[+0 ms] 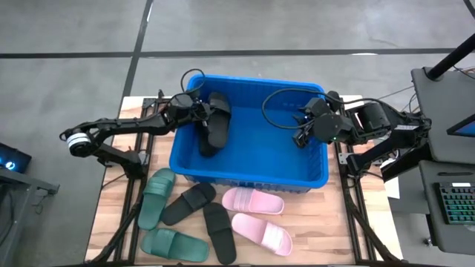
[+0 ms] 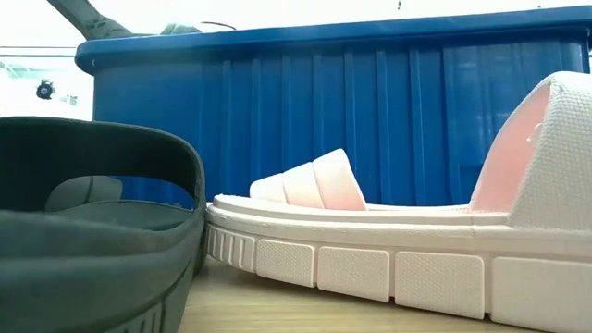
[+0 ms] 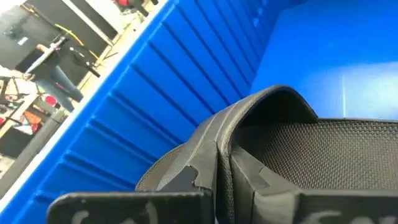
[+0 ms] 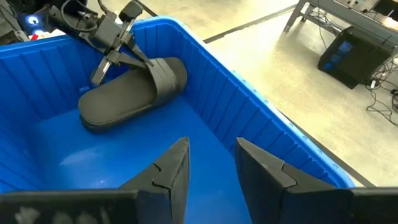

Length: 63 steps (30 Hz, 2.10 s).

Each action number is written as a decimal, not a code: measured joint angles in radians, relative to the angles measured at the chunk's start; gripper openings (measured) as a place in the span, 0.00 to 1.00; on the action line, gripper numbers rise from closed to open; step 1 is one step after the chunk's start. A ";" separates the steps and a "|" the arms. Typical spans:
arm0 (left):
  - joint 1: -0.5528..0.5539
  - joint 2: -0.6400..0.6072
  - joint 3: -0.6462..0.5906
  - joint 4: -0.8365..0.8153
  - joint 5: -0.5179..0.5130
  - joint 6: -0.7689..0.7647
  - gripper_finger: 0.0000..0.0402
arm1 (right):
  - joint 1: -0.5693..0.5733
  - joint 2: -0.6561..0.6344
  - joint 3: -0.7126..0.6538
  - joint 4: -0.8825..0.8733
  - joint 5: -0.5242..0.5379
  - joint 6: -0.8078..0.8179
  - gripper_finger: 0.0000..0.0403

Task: Pick and place slides into bin
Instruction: Put the Bottom right black slide into the blue bin

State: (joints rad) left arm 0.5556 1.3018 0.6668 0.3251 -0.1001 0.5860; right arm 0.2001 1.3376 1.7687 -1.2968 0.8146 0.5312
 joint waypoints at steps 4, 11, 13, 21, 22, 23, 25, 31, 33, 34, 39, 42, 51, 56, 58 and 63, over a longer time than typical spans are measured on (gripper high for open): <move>0.000 0.004 0.020 0.071 0.046 -0.049 0.00 | 0.000 0.000 0.000 0.000 0.001 0.000 0.30; -0.008 0.080 0.027 0.187 0.064 -0.135 0.00 | 0.000 0.000 0.000 0.000 0.008 0.000 0.29; -0.009 0.117 0.031 0.224 0.068 -0.180 0.00 | 0.000 -0.001 0.000 0.000 0.009 0.000 0.29; -0.032 0.184 0.066 0.330 0.113 -0.180 0.00 | 0.000 -0.001 0.000 -0.001 0.017 0.000 0.29; -0.042 0.184 0.073 0.328 0.117 -0.157 0.00 | 0.000 -0.001 0.000 0.000 0.017 0.000 0.29; -0.052 0.181 0.080 0.329 0.113 -0.129 0.00 | 0.000 -0.001 0.000 -0.001 0.021 0.000 0.29; -0.070 0.178 0.086 0.300 0.119 -0.098 0.00 | 0.000 -0.001 0.000 -0.002 0.025 0.000 0.28; -0.084 0.155 0.118 0.324 0.095 -0.080 0.00 | -0.001 -0.001 0.000 -0.005 0.025 -0.008 0.27; -0.084 0.167 0.116 0.282 0.071 -0.070 0.00 | -0.001 -0.001 0.000 -0.006 0.025 -0.008 0.26; -0.084 0.175 0.113 0.258 0.064 -0.060 0.00 | -0.001 -0.001 0.000 -0.007 0.026 -0.009 0.27; -0.098 0.217 0.122 0.219 0.064 -0.023 0.00 | -0.003 -0.001 0.000 -0.009 0.026 -0.012 0.26; -0.112 0.216 0.131 0.190 0.065 -0.023 0.00 | -0.002 -0.001 0.000 -0.008 0.026 -0.012 0.25; -0.114 0.229 0.192 0.014 -0.055 0.078 0.00 | -0.002 -0.001 0.000 -0.008 0.026 -0.019 0.25; -0.121 0.244 0.197 0.023 -0.070 0.104 0.00 | -0.002 -0.001 0.000 -0.008 0.025 -0.019 0.24; -0.121 0.252 0.197 0.022 -0.078 0.107 0.00 | -0.002 -0.001 0.000 -0.008 0.025 -0.019 0.23; -0.122 0.281 0.210 -0.070 -0.089 0.135 0.00 | -0.002 -0.001 0.000 -0.008 0.025 -0.019 0.23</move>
State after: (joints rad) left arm 0.4332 1.5823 0.8769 0.2546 -0.1886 0.7209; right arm 0.1978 1.3369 1.7687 -1.3052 0.8396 0.5121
